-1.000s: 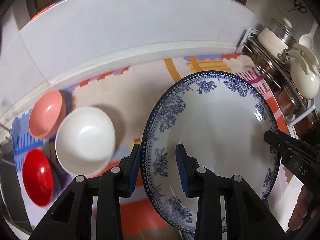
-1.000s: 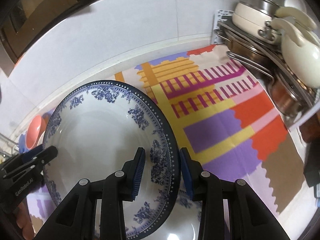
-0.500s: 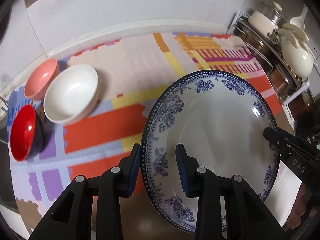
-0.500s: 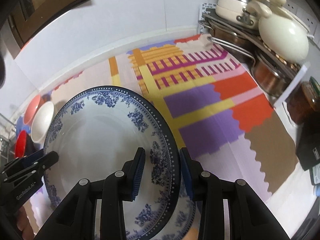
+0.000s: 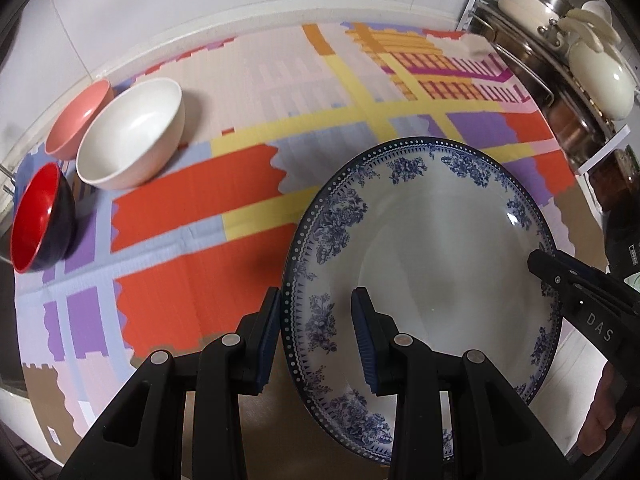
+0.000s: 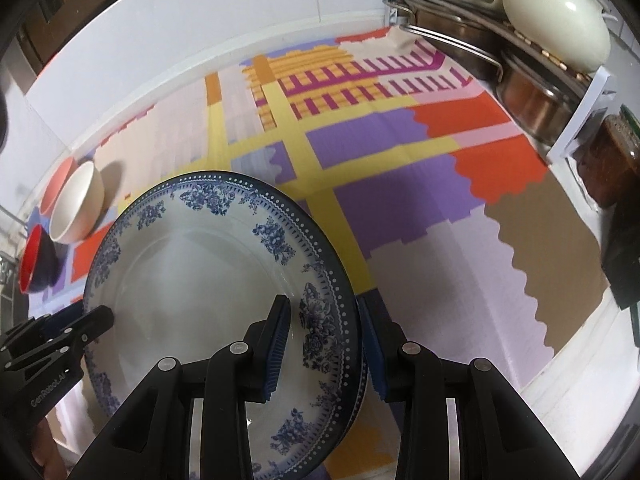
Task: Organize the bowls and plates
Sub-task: 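Lift the blue-rimmed plate with both grippers and carry it over the plate stack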
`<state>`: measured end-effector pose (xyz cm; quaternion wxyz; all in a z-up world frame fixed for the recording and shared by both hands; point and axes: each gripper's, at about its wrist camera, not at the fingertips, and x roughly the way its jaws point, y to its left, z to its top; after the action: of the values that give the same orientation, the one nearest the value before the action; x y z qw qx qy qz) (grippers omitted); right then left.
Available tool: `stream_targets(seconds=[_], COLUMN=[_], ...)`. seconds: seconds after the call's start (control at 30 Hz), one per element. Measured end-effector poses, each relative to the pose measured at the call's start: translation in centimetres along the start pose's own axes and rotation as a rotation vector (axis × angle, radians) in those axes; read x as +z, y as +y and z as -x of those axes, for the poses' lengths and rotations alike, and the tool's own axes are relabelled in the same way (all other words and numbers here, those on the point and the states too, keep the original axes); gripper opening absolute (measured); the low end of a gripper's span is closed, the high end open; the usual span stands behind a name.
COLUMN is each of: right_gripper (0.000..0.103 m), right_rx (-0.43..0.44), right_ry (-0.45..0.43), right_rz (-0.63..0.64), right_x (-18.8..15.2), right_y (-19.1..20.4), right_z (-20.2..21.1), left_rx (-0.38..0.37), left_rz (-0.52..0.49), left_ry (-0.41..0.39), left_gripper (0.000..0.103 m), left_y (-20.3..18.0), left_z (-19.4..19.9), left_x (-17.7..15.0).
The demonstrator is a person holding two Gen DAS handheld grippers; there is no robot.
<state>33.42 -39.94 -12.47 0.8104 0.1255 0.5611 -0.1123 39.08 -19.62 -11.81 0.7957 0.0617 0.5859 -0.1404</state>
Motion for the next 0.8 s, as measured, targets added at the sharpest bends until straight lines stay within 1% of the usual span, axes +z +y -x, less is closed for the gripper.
stream_targets(seconds=[0.23,0.47,0.6,0.8], right_gripper=[0.037,0.037,0.037,0.039], right_rx=[0.002,0.003,0.006,0.006], right_ry=[0.02,0.032,0.045,0.036], right_rz=[0.002,0.008,0.013,0.017], right_x=[-0.6,-0.5,-0.4,-0.5], right_y=[-0.5,-0.5,-0.5,-0.3], right_z=[-0.9,-1.2,-1.7,-1.8], left_rx=[0.019,0.025,0.033,0.037], left_rz=[-0.011,0.003,-0.001,-0.003], left_ry=[0.016,0.037,0.035,0.032], left_gripper=[0.036,0.036,0.036,0.037], left_y=[-0.7,-0.6,-0.8,-0.9], left_z=[-0.9,-1.8,-2.1,-2.1], left_x=[-0.5,-0.6,-0.5,-0.5])
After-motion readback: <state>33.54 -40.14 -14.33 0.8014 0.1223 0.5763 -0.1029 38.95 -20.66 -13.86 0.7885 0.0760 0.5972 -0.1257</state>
